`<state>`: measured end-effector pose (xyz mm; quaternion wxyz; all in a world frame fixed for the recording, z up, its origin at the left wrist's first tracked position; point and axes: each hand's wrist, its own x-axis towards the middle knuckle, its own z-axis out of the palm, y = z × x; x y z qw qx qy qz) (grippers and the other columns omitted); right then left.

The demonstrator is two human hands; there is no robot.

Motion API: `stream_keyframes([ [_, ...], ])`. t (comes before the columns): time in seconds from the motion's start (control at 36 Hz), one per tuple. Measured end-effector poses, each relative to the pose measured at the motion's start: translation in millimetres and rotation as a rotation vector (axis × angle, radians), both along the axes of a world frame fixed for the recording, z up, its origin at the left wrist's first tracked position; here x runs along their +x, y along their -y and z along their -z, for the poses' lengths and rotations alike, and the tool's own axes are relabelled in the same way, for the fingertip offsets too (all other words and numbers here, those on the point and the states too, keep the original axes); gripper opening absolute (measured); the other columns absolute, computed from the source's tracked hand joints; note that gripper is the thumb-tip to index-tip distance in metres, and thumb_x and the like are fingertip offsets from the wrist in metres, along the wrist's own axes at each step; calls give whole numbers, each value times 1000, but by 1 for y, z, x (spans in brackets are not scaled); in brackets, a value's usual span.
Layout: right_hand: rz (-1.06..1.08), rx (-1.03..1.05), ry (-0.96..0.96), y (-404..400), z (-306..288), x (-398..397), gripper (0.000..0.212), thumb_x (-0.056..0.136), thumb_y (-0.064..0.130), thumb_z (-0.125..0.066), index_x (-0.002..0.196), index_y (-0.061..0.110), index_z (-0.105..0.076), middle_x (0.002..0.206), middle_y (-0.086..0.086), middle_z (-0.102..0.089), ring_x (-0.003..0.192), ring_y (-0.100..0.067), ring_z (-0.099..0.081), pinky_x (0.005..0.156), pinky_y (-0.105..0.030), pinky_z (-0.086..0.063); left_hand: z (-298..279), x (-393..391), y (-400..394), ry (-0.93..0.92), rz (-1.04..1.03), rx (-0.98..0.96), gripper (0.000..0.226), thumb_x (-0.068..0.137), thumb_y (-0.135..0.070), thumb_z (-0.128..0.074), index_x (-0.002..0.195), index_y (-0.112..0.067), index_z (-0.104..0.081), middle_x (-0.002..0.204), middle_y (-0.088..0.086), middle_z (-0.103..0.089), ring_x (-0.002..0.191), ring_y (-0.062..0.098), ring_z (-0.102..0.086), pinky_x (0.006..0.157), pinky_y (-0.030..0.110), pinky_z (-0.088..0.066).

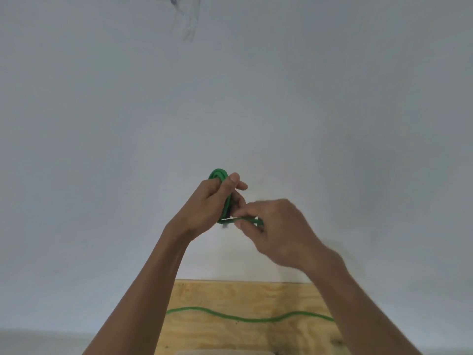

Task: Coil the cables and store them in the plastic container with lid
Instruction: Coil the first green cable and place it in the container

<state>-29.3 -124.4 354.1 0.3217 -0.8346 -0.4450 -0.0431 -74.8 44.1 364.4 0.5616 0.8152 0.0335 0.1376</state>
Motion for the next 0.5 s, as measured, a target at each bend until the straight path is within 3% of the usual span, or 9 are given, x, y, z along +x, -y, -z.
stream_keyframes([
  [0.08, -56, 27, 75, 4, -23, 14, 10, 85, 42, -74, 92, 34, -75, 82, 16, -74, 62, -2, -57, 67, -28, -46, 3, -3, 2, -53, 82, -9, 60, 104, -54, -38, 73, -13, -71, 75, 27, -63, 65, 30, -55, 70, 42, -45],
  [0.17, -202, 264, -141, 5, -30, 30, 17, 74, 31, -86, 79, 21, -74, 69, 7, -73, 62, -12, -65, 62, -33, -52, 3, -6, 3, -142, 217, -197, 71, 102, -58, -34, 76, 0, -66, 67, 25, -61, 57, 26, -52, 65, 37, -44],
  [0.28, -259, 442, -353, 0, -19, 47, 23, 72, 23, -89, 79, 13, -70, 65, 6, -69, 65, -19, -65, 67, -39, -53, 2, -7, 10, -172, 352, -466, 71, 98, -61, -33, 77, 0, -64, 47, 10, -50, 39, 18, -39, 48, 30, -35],
  [0.33, -310, 489, -460, -4, -7, 48, 24, 74, 29, -87, 80, 16, -68, 75, 7, -70, 75, -24, -68, 78, -48, -55, 4, -6, 11, -171, 424, -548, 73, 99, -63, -31, 76, -1, -61, 41, 5, -45, 36, 16, -35, 44, 28, -32],
  [0.42, -342, 520, -551, -5, 2, 43, 22, 79, 31, -83, 80, 18, -65, 113, -3, -70, 99, -23, -72, 93, -50, -53, 7, -7, 14, -189, 511, -650, 75, 97, -66, -27, 74, -2, -59, 37, 1, -44, 31, 11, -36, 37, 22, -31],
  [0.44, -371, 542, -613, -5, 3, 40, 20, 82, 24, -80, 80, 15, -62, 111, -8, -73, 89, -20, -73, 88, -45, -56, 8, -7, 15, -192, 530, -681, 75, 97, -67, -26, 74, -3, -57, 37, 0, -45, 30, 10, -36, 37, 21, -31],
  [0.5, -403, 593, -670, -6, 2, 32, 18, 83, 14, -75, 81, 8, -57, 76, -9, -74, 59, -18, -69, 69, -36, -57, 10, -7, 15, -196, 546, -704, 78, 95, -70, -25, 73, -3, -57, 37, 0, -45, 30, 10, -36, 38, 20, -32],
])
